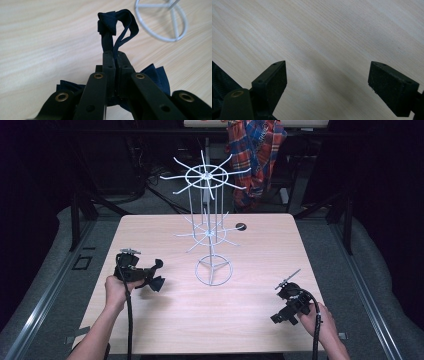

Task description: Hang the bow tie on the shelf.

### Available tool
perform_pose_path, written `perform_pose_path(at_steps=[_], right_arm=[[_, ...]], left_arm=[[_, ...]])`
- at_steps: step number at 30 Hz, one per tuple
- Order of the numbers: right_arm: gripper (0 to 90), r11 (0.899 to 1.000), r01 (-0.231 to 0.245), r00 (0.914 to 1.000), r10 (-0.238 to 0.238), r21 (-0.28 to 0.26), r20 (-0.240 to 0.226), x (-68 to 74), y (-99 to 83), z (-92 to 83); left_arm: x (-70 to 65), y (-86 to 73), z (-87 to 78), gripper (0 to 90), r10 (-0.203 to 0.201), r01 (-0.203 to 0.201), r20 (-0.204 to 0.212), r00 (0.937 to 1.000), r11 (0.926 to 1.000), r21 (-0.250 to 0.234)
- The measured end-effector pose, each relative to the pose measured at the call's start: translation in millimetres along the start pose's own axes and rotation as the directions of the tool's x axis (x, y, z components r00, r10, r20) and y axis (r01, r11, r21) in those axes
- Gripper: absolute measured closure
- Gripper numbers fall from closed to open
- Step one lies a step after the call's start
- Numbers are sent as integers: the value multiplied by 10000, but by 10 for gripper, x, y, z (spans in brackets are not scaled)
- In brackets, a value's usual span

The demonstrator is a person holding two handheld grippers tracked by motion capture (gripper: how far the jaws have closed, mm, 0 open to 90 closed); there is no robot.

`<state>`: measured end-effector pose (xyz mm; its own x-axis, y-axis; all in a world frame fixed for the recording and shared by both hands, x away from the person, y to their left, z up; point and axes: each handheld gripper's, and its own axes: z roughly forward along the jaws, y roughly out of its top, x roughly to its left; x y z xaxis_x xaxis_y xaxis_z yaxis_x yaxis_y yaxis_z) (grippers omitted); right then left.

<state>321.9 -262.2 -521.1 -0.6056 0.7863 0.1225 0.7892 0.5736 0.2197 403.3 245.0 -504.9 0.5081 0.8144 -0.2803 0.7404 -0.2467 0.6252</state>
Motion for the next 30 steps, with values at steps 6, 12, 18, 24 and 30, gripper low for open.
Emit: perform_pose_path(at_steps=[6,12,18,24,30], right_arm=[[152,9998,134,9999,-135,178,47,-2,11,-4],[152,9999,2,10000,-2,136,1,-15,4,3],[152,9995,222,9998,-222,226,6,-16,14,-9],[152,10000,-37,10000,37,-43,-17,-3,9,4],[153,10000,22,10000,-22,-70,-59,-4,2,9]], left_arm=[[-58,39,-69,875,47,-31,248,9997,9979,-640],[-125,98,-159,875,219,-196,168,9996,9917,-1268],[-188,147,-200,875,419,-358,368,9984,9876,-1529],[-258,214,-260,875,605,-515,457,9971,9828,-1772],[-310,250,-306,875,782,-691,393,9962,9781,-1963]])
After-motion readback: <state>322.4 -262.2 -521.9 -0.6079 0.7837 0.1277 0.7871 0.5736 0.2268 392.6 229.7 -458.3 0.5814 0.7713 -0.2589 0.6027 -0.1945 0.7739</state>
